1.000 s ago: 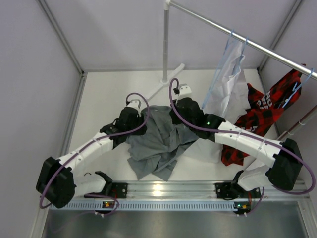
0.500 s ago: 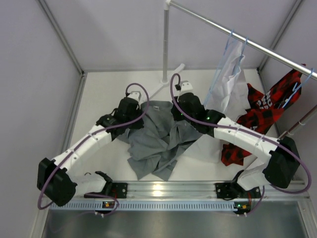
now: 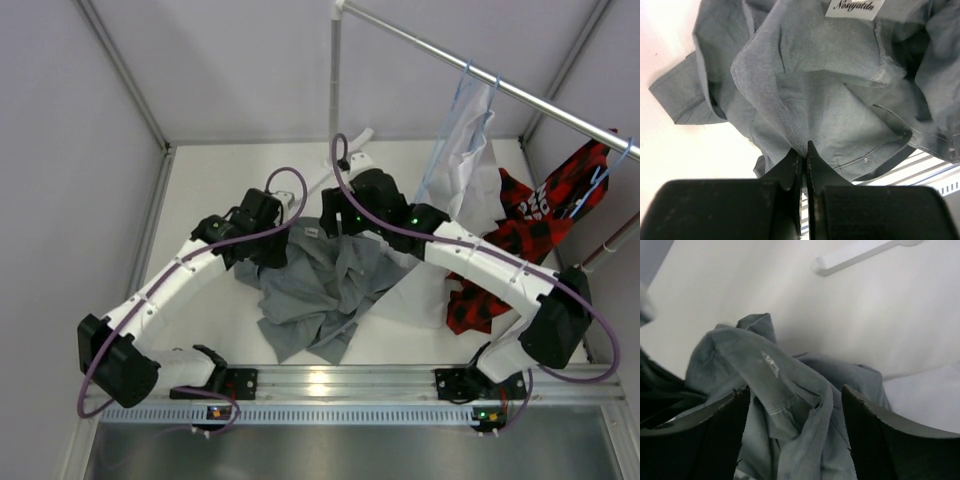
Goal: Place the shirt on the hanger
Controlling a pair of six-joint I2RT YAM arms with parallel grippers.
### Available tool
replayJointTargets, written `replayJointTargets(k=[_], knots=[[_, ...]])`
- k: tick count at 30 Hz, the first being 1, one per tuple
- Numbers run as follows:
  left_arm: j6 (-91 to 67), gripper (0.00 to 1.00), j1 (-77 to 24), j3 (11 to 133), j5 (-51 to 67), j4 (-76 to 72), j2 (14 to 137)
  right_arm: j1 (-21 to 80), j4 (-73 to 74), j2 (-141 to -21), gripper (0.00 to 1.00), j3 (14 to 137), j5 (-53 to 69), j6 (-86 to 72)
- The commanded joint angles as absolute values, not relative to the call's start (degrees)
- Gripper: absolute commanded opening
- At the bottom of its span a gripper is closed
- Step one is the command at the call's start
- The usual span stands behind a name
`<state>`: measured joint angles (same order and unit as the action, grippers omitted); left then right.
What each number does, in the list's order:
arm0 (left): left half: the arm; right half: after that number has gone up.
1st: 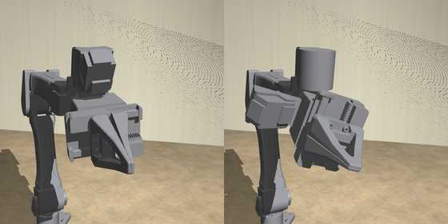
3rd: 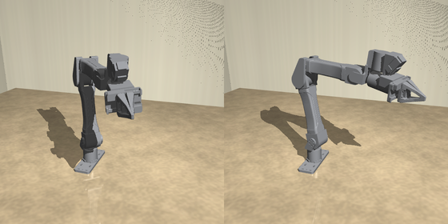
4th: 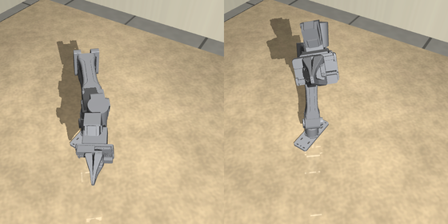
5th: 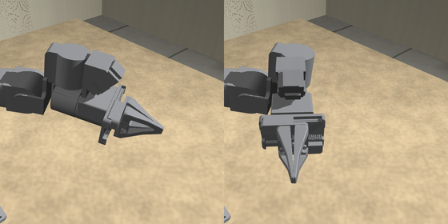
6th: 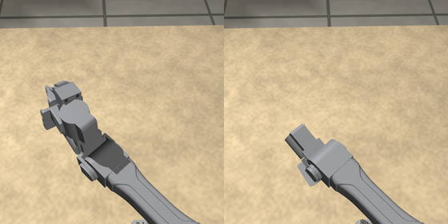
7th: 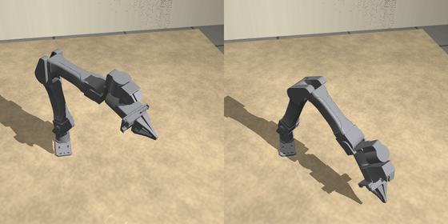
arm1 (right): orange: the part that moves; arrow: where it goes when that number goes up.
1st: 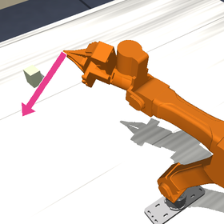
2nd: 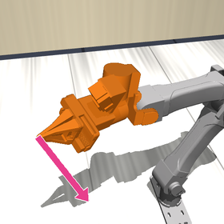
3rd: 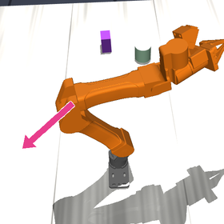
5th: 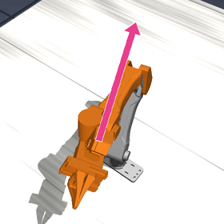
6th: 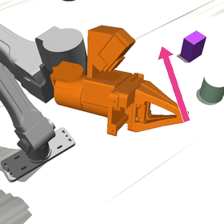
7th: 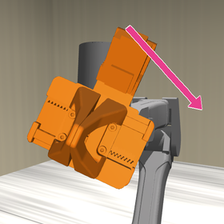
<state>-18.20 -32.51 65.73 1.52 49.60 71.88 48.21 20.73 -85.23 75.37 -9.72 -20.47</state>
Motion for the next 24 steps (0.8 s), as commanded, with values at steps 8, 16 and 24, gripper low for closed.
replayJointTargets(k=[8, 16, 24], knots=[[-16.08, 0.0, -29.45, 65.58, -0.53, 45.2, 73.93, 47.46, 36.01, -77.52, 0.72, 93.94, -4.65, -13.19], [-15.82, 0.0, -27.33, 60.38, -0.62, 41.13, 68.74, 46.93, 46.84, -75.32, 0.63, 107.92, -19.5, -10.55], [-15.73, 0.0, -27.42, 59.59, -0.26, 40.96, 68.82, 46.85, 49.13, -74.88, 0.44, 109.61, -35.32, -11.78]])
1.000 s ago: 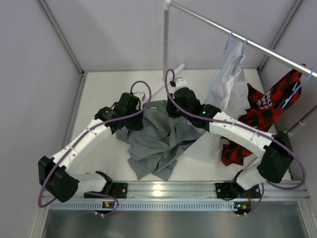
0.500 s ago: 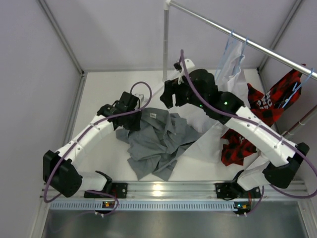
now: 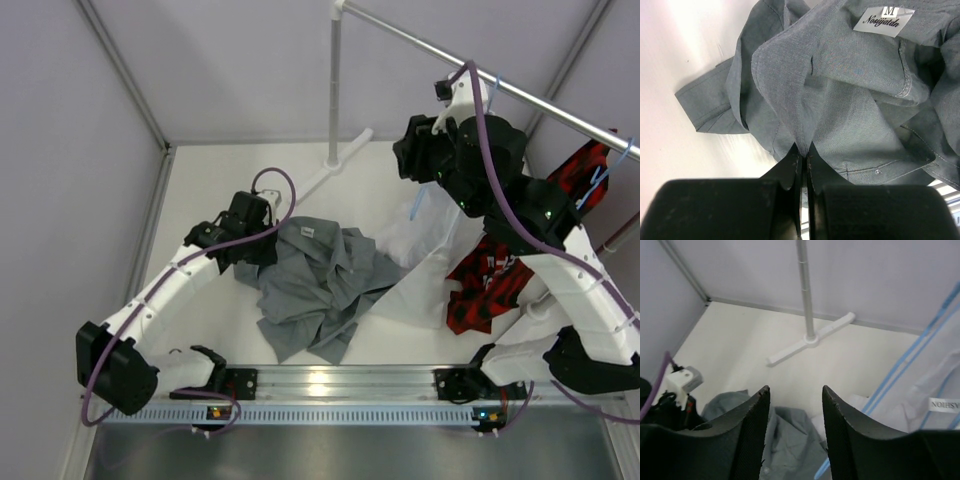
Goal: Place the shirt on the hanger
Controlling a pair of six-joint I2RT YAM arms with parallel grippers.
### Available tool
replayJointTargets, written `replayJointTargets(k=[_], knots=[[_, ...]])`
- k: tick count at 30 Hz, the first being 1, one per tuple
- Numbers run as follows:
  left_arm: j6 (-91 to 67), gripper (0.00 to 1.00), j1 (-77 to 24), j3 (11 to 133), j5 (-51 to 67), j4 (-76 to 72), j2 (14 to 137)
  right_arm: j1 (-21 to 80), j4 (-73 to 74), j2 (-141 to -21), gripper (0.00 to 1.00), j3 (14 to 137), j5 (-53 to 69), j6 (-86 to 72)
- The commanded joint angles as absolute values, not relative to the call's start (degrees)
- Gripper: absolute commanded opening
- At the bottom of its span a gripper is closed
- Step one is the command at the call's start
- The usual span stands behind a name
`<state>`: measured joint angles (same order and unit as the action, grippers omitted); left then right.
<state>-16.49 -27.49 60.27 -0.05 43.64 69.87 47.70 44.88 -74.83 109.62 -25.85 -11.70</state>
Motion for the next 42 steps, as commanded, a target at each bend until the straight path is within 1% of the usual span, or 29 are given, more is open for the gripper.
replayJointTargets(k=[1, 7, 9, 20, 27, 38, 41, 42], knots=[[-15.82, 0.0, -27.42, 59.76, -0.26, 41.04, 68.82, 46.93, 49.13, -74.97, 0.43, 109.25, -36.72, -11.86], [-15.56, 0.0, -27.33, 59.41, -0.26, 41.04, 68.91, 46.85, 48.87, -75.59, 0.36, 106.53, -45.17, -13.18], [-15.56, 0.0, -27.33, 59.33, 2.11, 41.04, 68.82, 46.85, 47.9, -75.67, 0.35, 104.86, -46.75, -13.27], [-15.47, 0.0, -27.33, 59.24, 2.81, 40.78, 68.73, 46.76, 43.6, -73.39, 0.33, 96.51, -50.62, -15.29], [-15.47, 0.0, -27.33, 59.15, 2.72, 40.78, 68.12, 45.97, 42.1, -73.56, 0.31, 93.69, -50.27, -16.35], [-15.38, 0.0, -27.33, 58.98, 3.51, 40.78, 68.03, 44.91, 38.85, -72.51, 0.21, 89.3, -52.38, -18.89], [-15.21, 0.0, -27.42, 59.06, 3.69, 40.78, 67.85, 44.91, 38.5, -72.51, 0.15, 89.21, -52.3, -19.34], [-15.29, 0.0, -27.33, 59.06, 3.78, 40.78, 67.85, 44.91, 38.5, -72.42, 0.12, 89.38, -52.47, -19.6]])
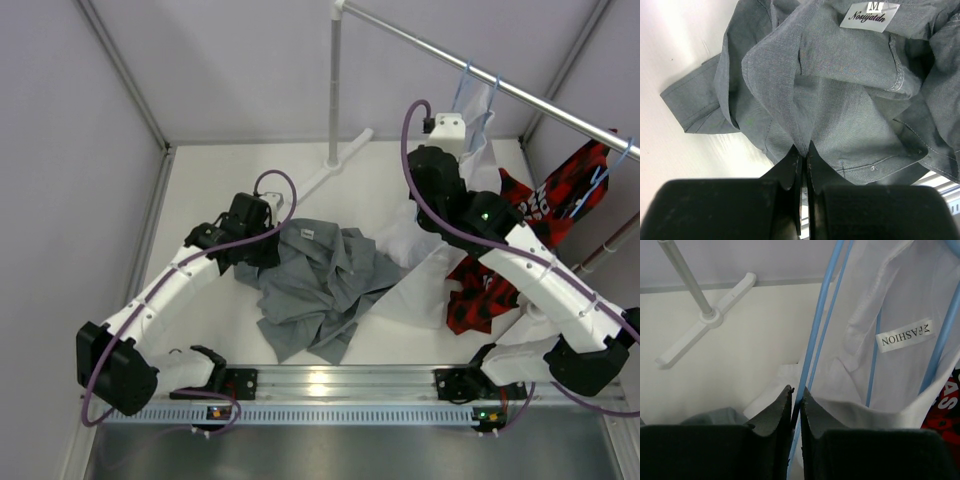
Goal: Place the shirt on the hanger
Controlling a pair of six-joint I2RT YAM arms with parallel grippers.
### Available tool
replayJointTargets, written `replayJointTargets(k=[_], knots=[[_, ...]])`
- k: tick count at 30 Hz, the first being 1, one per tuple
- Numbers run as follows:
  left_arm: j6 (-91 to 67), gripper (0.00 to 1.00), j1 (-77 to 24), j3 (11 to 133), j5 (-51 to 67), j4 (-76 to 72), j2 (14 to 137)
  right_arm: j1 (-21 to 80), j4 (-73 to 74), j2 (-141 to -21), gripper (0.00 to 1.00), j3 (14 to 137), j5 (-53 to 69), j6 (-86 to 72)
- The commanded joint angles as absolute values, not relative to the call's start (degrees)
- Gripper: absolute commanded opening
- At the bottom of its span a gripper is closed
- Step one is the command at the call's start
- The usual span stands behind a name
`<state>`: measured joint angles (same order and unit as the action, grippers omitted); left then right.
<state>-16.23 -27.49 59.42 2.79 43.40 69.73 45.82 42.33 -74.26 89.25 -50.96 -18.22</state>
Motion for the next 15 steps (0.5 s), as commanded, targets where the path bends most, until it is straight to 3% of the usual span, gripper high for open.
replayJointTargets(k=[1, 5, 15], knots=[[-15.21, 0.0, -27.42, 59.06, 3.69, 40.69, 67.85, 44.91, 38.32, -72.33, 0.09, 89.38, -52.38, -19.6], [-15.29, 0.0, -27.33, 59.06, 3.87, 40.69, 67.76, 44.91, 37.62, -71.81, 0.0, 89.47, -52.29, -19.51], [-15.29, 0.0, -27.33, 58.97, 3.87, 40.69, 67.5, 44.91, 32.79, -69.61, 0.0, 89.12, -50.97, -16.53]])
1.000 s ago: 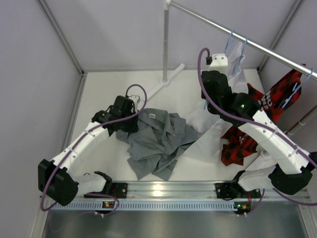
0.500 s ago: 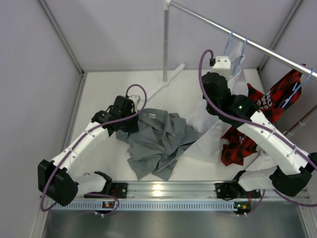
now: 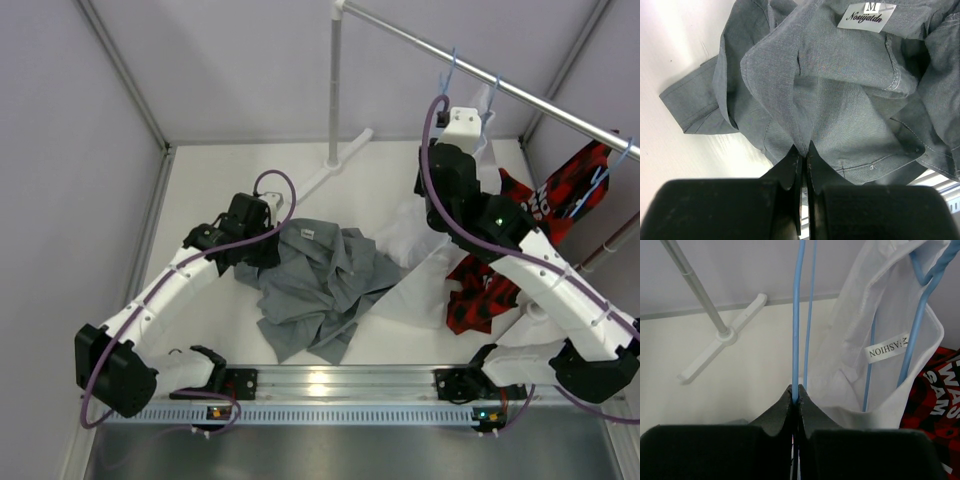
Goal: Place the shirt on the hanger
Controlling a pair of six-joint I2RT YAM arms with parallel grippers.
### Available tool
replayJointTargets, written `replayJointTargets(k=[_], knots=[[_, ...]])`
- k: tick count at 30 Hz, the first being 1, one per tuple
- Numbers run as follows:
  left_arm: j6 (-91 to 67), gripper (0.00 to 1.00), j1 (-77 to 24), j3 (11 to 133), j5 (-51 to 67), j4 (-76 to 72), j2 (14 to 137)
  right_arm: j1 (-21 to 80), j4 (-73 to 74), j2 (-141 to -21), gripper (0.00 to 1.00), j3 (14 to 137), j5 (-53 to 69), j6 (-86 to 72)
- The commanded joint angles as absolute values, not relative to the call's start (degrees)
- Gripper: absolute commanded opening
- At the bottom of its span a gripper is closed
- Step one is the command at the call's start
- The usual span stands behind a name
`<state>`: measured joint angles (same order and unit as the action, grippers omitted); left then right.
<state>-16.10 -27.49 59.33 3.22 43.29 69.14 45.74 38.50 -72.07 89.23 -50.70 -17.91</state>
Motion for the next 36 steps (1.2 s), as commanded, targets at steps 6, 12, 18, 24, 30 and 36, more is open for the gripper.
replayJointTargets(k=[6, 12, 18, 24, 30, 36], knots=[[-15.21, 0.0, -27.33, 58.97, 3.69, 40.61, 67.41, 44.91, 26.55, -69.87, 0.0, 89.64, -50.71, -12.14], [-15.29, 0.0, -27.33, 58.89, 2.99, 40.61, 67.15, 44.65, 22.86, -71.54, 0.0, 93.51, -48.26, -6.87], [-15.56, 0.0, -27.33, 58.97, 1.93, 40.52, 66.45, 44.56, 20.66, -69.88, 0.0, 92.73, -41.32, -4.48], [-15.56, 0.0, -27.33, 59.06, 2.46, 40.52, 66.97, 43.95, 17.05, -67.41, 0.0, 89.73, -36.39, -2.46], [-15.82, 0.0, -27.33, 58.97, 1.58, 40.52, 66.27, 43.94, 17.49, -65.13, 0.0, 88.42, -30.33, -1.67], [-17.14, 0.0, -26.98, 60.37, -0.52, 40.52, 66.01, 43.86, 25.56, -63.29, 0.0, 88.24, -19.0, -0.53]])
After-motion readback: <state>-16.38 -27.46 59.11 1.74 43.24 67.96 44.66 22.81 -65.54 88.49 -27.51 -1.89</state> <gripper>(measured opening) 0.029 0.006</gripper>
